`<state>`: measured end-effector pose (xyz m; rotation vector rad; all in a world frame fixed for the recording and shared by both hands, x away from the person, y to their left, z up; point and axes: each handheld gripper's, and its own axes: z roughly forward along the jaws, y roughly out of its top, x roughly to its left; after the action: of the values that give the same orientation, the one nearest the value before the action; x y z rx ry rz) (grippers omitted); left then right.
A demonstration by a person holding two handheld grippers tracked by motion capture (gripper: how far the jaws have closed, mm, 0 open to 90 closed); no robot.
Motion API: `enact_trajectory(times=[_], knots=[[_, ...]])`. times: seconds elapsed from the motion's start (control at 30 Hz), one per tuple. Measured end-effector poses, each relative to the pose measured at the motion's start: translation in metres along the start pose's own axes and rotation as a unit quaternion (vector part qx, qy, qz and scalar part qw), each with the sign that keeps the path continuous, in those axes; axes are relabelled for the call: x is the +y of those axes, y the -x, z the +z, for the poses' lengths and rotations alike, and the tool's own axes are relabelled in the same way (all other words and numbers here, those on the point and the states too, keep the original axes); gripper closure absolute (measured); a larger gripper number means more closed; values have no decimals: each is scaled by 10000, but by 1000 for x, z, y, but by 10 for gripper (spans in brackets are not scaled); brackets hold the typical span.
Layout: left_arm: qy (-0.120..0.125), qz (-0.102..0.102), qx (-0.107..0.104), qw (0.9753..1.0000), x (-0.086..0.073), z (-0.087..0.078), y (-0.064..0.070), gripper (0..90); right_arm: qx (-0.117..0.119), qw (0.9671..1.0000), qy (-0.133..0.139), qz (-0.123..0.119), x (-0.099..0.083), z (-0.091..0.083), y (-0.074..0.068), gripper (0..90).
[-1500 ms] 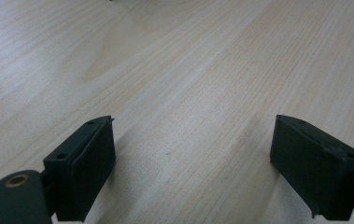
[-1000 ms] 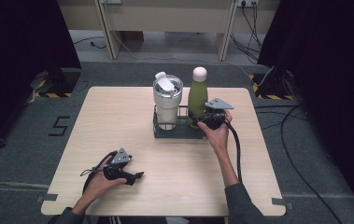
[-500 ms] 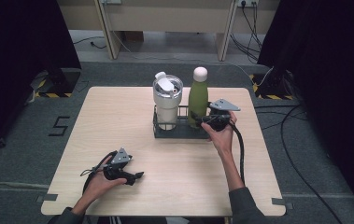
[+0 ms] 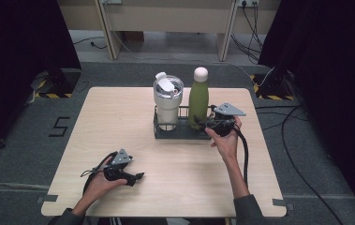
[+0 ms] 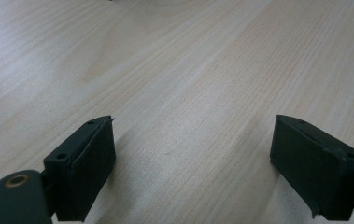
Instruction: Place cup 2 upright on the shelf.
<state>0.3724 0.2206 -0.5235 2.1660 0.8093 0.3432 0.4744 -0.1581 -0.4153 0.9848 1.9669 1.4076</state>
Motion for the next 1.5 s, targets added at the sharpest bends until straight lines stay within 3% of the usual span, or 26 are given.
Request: enact_trajectory(times=[0.47, 1.0, 1.5], knots=[[4, 1, 7, 10000, 0, 0, 0, 135, 30, 9996, -143, -226, -12, -25, -12, 150], [3, 0, 8, 10000, 0, 0, 0, 135, 157, 9996, -174, -172, -37, -54, -23, 151], [-1, 4, 3, 10000, 0, 0, 0, 136, 321, 9989, -317, -131, -58, -64, -32, 151]])
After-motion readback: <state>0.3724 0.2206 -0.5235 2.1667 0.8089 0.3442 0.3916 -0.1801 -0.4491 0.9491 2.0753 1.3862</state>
